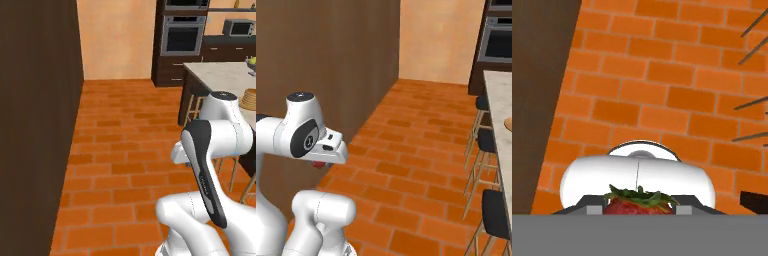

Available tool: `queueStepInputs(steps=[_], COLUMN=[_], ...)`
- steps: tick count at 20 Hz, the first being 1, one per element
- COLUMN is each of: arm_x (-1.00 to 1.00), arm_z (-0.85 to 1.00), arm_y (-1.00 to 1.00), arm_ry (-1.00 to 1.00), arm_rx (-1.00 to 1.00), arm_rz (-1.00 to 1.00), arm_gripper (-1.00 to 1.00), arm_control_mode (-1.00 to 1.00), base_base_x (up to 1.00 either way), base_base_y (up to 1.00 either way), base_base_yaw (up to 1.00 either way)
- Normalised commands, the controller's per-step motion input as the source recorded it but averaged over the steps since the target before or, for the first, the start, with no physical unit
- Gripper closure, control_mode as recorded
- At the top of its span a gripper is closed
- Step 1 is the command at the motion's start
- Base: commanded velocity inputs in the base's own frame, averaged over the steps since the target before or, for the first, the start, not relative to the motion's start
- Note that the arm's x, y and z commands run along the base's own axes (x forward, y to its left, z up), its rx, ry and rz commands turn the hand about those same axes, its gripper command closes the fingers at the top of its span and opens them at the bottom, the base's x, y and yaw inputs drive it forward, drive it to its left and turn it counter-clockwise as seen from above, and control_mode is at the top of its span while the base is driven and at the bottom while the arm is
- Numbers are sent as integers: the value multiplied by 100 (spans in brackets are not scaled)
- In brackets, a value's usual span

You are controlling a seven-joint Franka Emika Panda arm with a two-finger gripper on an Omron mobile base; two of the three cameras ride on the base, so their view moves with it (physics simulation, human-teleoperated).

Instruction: Take the strawberry from the fridge and place it on top of the pancake, located on the dining counter.

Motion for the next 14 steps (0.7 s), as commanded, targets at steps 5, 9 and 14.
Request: queueStepInputs(steps=[5, 9, 14], arm_x=[0, 0, 0], arm_z=[0, 0, 0], arm_y=[0, 0, 0], arm_ry=[0, 0, 0], arm_rx=[0, 0, 0], arm_rz=[0, 0, 0], arm_gripper=[100, 100, 100], arm_control_mode=[100, 100, 100], base_base_x=[43, 62, 78], base_base_y=[13, 37, 51], base_base_yaw=[-84, -80, -77])
